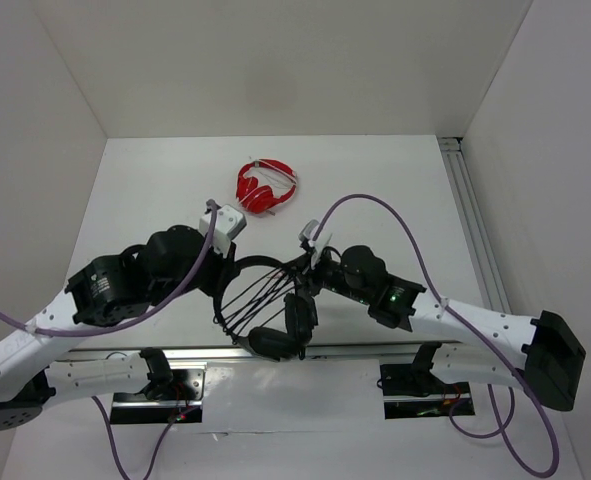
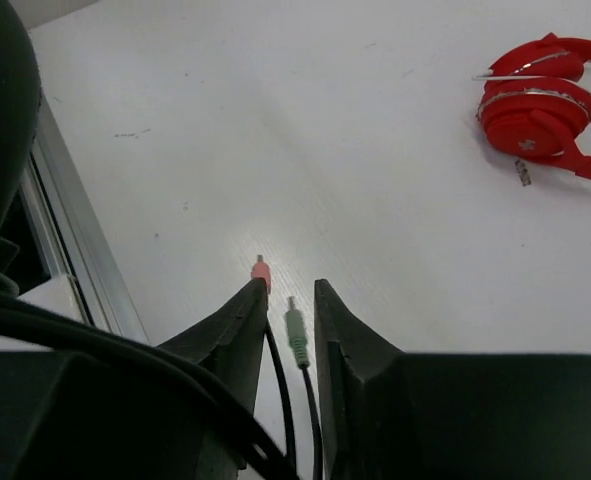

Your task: Wrap the headphones

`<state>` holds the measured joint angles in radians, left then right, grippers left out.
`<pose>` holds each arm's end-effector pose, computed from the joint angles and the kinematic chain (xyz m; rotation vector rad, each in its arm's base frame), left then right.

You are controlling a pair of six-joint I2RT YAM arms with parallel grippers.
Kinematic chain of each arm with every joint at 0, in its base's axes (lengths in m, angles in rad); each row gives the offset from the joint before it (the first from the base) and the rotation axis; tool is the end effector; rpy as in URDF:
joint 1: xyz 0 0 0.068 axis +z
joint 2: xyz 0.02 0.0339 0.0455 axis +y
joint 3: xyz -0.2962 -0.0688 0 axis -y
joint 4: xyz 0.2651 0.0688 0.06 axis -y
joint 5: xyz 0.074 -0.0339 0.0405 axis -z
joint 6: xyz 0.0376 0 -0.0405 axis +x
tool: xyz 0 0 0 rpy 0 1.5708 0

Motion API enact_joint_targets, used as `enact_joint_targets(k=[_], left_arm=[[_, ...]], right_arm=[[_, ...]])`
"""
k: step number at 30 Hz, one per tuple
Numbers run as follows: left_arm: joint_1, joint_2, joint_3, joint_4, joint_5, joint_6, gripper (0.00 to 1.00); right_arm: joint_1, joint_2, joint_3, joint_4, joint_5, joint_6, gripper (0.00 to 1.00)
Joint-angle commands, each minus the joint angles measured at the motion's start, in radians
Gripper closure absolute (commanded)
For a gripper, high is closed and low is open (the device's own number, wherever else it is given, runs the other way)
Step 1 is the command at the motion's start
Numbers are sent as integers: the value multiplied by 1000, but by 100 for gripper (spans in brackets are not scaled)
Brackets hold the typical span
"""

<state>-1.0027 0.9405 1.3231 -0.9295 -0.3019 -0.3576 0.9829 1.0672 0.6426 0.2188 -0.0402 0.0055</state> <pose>0.0970 -0.1312 0.4503 0.5007 2.0705 -0.4991 0.1388 0.2110 0.2956 -0.8895 1.6089 0.7412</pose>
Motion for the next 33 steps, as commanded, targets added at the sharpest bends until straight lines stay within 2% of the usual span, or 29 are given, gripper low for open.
enact_joint_targets(k=[1,4,6,8,10,11,16,20,23,25,29,33], left_arm=[[3,-35,-13,218,-170,-104,100],[3,-63,-44,227,-279,-139,100],[3,-77,-73,257,-292,-139,100],[3,-86,-88,288,-302,-139,100],[3,-95,-102,316,-302,-139,100],[3,-95,-114,316,-302,-130,100],[3,-85,-124,328,-348,-171,100],[3,-85,-133,328,-336,-184,100],[3,-75,-133,337,-306,-196,100],[3,-75,-133,337,-306,-219,100],[3,-75,-142,290,-399,-300,100],[3,-75,-160,210,-503,-443,100]], right_arm=[[14,-81,-46,131,-32,40,66],[14,-119,-79,131,8,53,55],[14,-139,-107,131,23,63,48],[14,-173,-127,131,34,89,25],[14,-200,-153,131,48,105,22],[14,-211,-162,140,74,125,0],[14,-288,-245,140,128,194,0],[14,-300,-285,128,174,220,0],[14,-300,-297,108,290,273,0],[14,-300,-307,108,301,274,0],[14,-335,-316,42,358,327,0],[14,-400,-316,-113,573,454,0]])
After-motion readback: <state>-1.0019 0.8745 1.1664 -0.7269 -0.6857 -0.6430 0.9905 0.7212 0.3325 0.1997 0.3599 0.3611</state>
